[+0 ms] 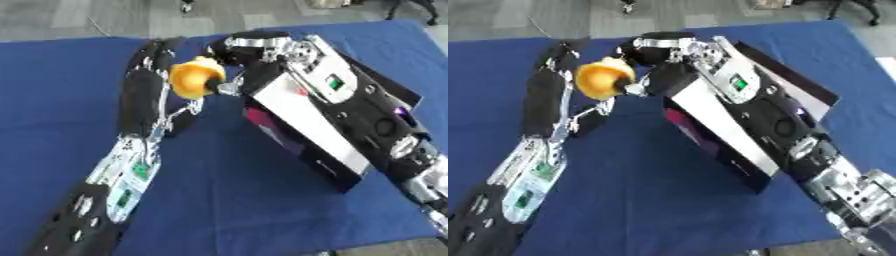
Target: Pick up the objects with one hand, pass them to the other hand, and then place them into the box on the other side of the table.
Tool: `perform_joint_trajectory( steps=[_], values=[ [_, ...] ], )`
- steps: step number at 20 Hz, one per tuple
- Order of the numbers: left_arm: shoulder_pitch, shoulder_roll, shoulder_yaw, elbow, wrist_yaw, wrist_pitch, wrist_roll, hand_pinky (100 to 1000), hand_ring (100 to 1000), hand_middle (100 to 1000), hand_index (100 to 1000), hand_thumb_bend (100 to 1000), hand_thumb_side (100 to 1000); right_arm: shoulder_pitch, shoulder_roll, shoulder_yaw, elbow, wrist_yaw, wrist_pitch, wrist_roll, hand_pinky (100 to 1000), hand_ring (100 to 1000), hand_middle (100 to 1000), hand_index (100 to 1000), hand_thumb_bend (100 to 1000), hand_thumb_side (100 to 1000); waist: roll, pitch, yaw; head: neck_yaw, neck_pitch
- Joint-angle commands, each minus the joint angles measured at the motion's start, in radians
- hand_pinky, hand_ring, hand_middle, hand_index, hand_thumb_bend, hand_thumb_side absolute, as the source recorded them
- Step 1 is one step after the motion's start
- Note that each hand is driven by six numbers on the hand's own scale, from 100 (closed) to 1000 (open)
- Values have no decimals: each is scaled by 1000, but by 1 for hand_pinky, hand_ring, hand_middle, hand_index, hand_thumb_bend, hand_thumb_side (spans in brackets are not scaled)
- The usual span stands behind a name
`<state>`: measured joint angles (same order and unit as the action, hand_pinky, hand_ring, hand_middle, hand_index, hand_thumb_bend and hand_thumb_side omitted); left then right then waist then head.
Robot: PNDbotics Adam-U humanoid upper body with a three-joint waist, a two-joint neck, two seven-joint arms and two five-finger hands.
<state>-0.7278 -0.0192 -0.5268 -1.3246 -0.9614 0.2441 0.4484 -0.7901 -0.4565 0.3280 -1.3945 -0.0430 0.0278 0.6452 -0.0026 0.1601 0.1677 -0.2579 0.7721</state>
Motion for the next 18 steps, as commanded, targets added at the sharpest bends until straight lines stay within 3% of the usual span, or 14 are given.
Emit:
perform_joint_trajectory(
  steps=[1, 18],
  values=[
    [-19, 1, 7, -17, 4, 13, 23, 888, 872, 730, 886, 914, 152, -16, -12, -12, -27, -17, 5, -4, 1000, 959, 569, 705, 100, 117, -7, -3, -1, 3, -2],
    [-1, 46, 15, -10, 65, 4, 81, 866, 858, 712, 894, 883, 118, 3, -71, -65, -14, -41, 32, -77, 1000, 960, 575, 708, 100, 100, -1, -14, -26, 14, -2]
  ],
)
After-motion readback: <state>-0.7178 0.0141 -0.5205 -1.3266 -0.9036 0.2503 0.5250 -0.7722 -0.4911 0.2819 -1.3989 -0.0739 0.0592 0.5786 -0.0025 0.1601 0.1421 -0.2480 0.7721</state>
